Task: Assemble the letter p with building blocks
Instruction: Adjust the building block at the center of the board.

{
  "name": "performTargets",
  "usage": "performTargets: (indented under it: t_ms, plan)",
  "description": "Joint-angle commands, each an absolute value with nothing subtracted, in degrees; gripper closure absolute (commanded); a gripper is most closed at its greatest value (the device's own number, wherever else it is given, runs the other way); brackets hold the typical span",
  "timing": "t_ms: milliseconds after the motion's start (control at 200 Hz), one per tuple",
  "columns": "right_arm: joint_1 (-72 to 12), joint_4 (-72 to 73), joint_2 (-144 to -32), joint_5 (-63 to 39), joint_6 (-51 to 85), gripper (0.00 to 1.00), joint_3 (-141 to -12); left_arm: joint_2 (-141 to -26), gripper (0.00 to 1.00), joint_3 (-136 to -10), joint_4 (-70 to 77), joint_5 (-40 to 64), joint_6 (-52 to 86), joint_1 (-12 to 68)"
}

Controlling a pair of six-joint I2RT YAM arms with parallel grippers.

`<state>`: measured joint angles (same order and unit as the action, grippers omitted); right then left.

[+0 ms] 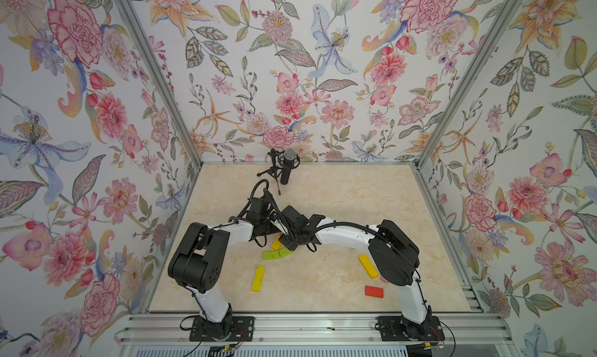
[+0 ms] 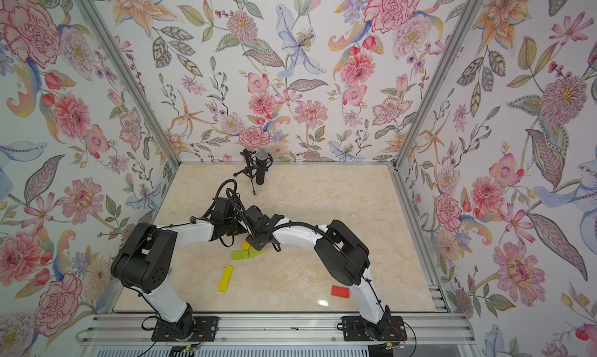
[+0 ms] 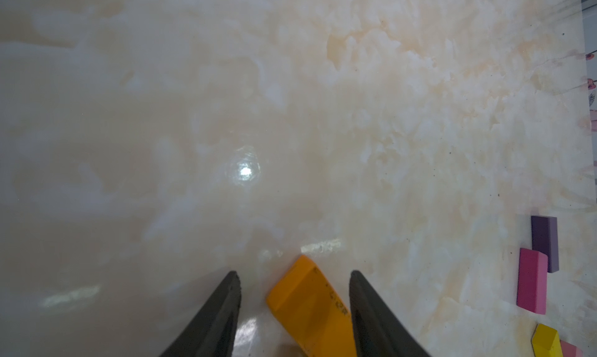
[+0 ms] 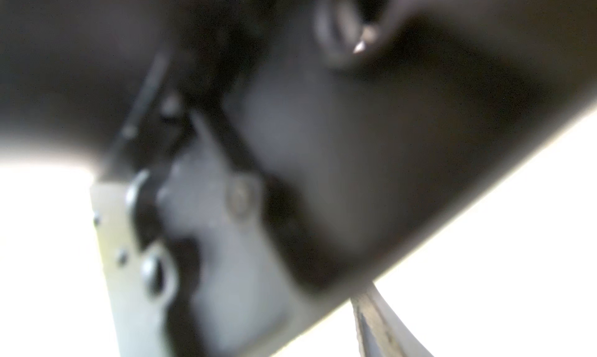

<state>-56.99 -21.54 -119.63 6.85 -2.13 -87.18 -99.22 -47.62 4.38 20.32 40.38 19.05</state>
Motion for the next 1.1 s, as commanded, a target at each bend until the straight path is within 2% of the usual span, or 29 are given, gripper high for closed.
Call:
performTargets:
  t_ms: [0, 145, 410, 681, 781, 1096]
  plan:
    - [-55.91, -24.07, -121.75, 6.86, 0.78, 0.4, -84.85, -98.16, 0.44, -46.33, 7.27, 25.36, 42.33, 19.57]
    - [-55.8, -16.63, -116.86, 6.56, 1.43, 0.43, -78.73, -96.8, 0.44, -44.23, 9.92, 25.61, 44.32, 18.46]
    - [-54.49, -3.84, -105.84, 2.6, 3.73, 0.43, -68.27, -96.45, 0.44, -44.91, 7.73, 24.54, 43.07, 18.14]
    - [-51.83, -5.85, -105.4, 0.1, 6.67, 0.46, -67.07, -96.03, 0.46, -44.6, 8.12, 25.75, 43.06, 18.08]
    - [-50.6, -8.09, -105.23, 0.16, 8.74, 0.53, -67.38, -95.38, 0.48, -44.91, 6.9, 25.83, 42.4, 18.11]
    - [-50.03, -15.47, -105.21, -5.52, 14.27, 0.68, -67.73, -95.99, 0.48, -46.12, 4.19, 24.98, 40.15, 17.64]
